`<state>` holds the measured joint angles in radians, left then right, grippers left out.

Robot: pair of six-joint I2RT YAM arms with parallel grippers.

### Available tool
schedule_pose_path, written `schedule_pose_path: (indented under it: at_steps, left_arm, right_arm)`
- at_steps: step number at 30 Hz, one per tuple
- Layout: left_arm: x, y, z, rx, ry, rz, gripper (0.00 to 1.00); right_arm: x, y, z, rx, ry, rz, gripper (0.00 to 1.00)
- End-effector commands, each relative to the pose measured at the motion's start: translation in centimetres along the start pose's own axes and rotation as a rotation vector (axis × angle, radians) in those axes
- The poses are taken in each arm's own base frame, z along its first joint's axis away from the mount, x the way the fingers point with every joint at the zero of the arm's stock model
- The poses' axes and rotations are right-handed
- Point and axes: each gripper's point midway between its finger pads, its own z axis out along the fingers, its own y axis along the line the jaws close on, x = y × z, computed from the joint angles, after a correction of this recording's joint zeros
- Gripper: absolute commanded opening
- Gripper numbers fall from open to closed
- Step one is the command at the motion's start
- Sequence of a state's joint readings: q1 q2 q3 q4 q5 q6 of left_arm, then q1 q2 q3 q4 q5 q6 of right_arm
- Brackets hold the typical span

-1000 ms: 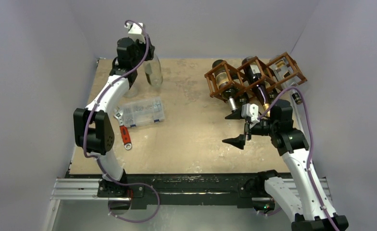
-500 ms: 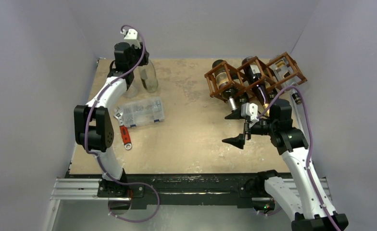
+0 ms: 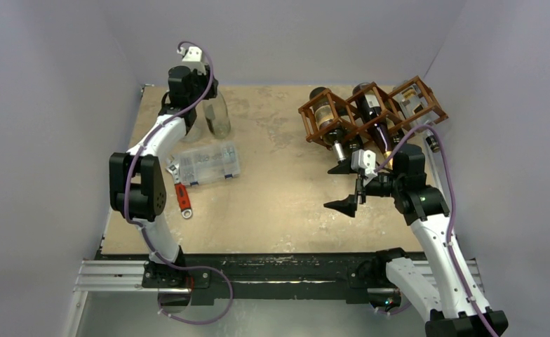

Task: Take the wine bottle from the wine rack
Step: Place the wine bottle at the center of the board.

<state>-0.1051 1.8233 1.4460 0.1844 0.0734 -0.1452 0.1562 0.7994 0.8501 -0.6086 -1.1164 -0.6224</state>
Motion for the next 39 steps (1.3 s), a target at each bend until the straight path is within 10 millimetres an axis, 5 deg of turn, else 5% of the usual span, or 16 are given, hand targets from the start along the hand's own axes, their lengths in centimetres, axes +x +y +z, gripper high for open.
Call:
schedule_pose_path:
  at_steps: [1, 7, 20, 25, 39]
  left_arm:
    - [-7.9, -0.5, -1.4, 0.016, -0.252, 0.013, 0.41]
    - [-8.9, -1.0, -2.6, 0.032, -0.266, -0.002, 0.68]
    - [-12.5, -1.4, -9.2, -0.008, -0.238, -0.089, 0.94]
    - [-12.5, -3.0, -12.8, 0.050, -0.194, -0.161, 0.96]
    - [-8.6, -7.8, -21.6, 0.221, 0.024, -0.447, 0.96]
  right_arm:
    - [0.0, -0.3, 0.0, 0.007, -0.001, -0.018, 0.99]
    - [0.0, -0.3, 0.0, 0.009, -0.001, -0.020, 0.99]
    - [-0.1, -0.3, -0.2, 0.029, 0.001, -0.042, 0.99]
    - [-0.1, -0.3, -0.2, 0.031, 0.001, -0.045, 0.99]
    - [0.2, -1.1, -0.3, 0.062, 0.017, -0.055, 0.99]
